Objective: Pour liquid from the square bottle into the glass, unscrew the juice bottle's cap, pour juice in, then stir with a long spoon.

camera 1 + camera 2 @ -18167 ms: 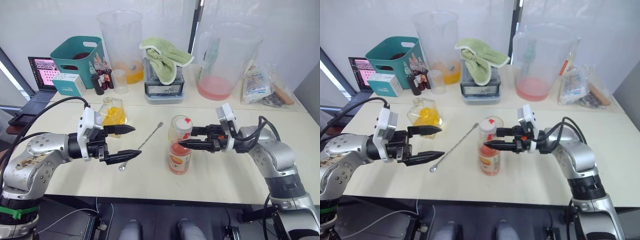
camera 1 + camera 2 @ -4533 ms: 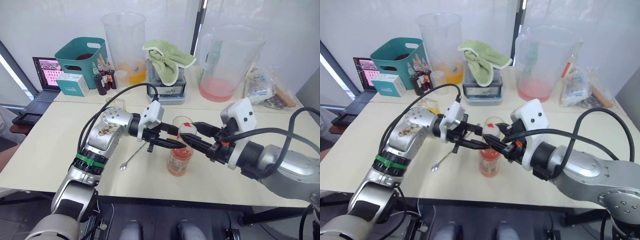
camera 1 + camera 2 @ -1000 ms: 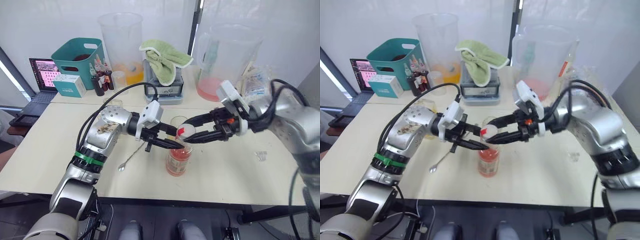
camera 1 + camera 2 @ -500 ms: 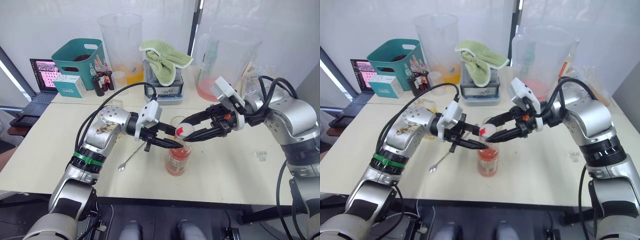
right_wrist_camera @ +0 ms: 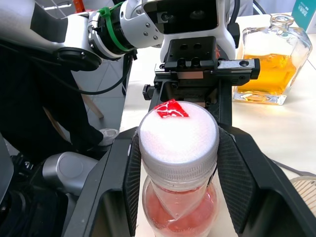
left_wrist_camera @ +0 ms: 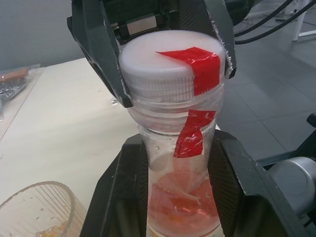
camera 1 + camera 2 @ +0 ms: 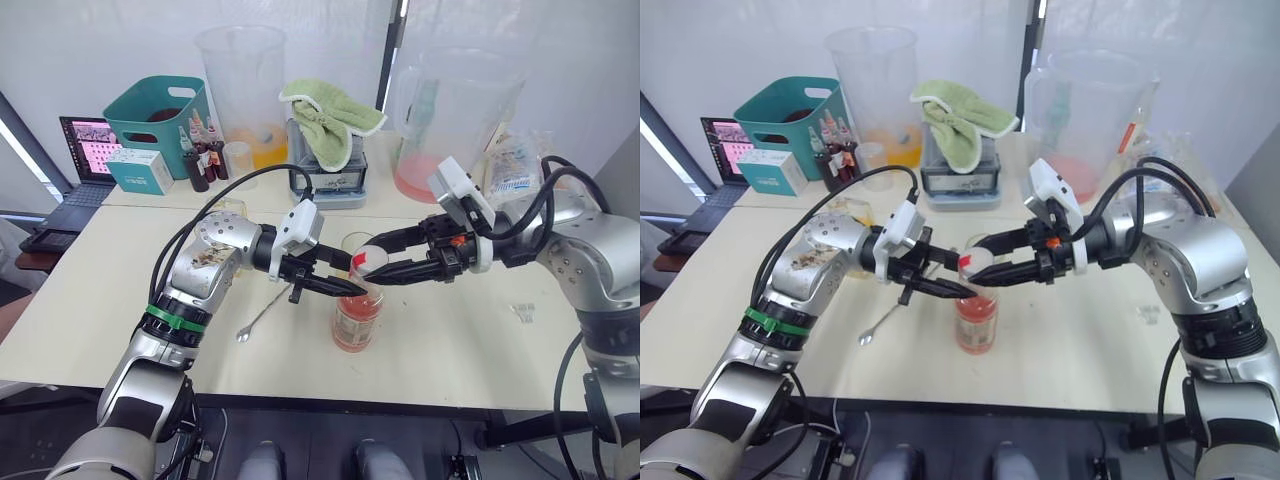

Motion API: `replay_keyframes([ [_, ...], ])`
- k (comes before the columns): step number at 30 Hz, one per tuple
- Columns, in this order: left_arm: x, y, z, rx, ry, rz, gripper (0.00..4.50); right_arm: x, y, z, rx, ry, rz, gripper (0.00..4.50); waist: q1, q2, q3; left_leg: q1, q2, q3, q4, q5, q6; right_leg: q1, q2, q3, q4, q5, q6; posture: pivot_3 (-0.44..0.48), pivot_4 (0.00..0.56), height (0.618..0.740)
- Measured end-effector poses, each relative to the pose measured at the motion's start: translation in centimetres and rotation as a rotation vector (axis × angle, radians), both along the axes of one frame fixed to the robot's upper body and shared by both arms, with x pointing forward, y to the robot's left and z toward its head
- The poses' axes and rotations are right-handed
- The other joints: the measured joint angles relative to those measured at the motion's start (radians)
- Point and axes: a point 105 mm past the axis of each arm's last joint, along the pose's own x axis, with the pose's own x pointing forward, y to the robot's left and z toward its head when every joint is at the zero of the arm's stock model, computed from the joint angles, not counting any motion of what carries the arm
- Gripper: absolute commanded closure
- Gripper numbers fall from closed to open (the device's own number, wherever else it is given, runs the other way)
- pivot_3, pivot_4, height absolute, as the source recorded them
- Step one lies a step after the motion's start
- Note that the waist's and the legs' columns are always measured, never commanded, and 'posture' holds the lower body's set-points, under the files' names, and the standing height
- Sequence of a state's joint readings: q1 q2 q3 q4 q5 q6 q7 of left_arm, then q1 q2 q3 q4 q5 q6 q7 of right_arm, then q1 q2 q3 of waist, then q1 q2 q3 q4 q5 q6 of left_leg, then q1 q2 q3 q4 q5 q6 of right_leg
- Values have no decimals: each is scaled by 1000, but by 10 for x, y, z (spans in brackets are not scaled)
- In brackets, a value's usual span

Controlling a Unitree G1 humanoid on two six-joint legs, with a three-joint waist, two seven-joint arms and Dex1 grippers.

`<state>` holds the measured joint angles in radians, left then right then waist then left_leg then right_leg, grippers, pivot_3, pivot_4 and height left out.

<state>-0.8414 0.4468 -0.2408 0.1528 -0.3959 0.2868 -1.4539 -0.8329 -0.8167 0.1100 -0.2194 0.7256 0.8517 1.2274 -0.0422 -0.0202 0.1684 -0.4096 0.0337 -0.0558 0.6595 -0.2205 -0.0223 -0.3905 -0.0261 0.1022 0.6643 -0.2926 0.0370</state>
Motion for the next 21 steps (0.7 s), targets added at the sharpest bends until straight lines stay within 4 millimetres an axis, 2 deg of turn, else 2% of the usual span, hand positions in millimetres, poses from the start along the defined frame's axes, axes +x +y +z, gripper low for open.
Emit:
replay_keyframes([
  [8,1,2,2,-8,-3,7,3154,1,2,3,32,14,-26,2822,3,0,1,-7,-2,-1,0,0,0,-7,-1,0,1,0,0,0,150,740],
  [21,-1,0,2,-5,-3,-11,3154,-4,-1,1,75,21,-53,2822,7,0,1,-8,-2,-1,0,0,0,-7,-2,0,1,0,0,0,150,740],
])
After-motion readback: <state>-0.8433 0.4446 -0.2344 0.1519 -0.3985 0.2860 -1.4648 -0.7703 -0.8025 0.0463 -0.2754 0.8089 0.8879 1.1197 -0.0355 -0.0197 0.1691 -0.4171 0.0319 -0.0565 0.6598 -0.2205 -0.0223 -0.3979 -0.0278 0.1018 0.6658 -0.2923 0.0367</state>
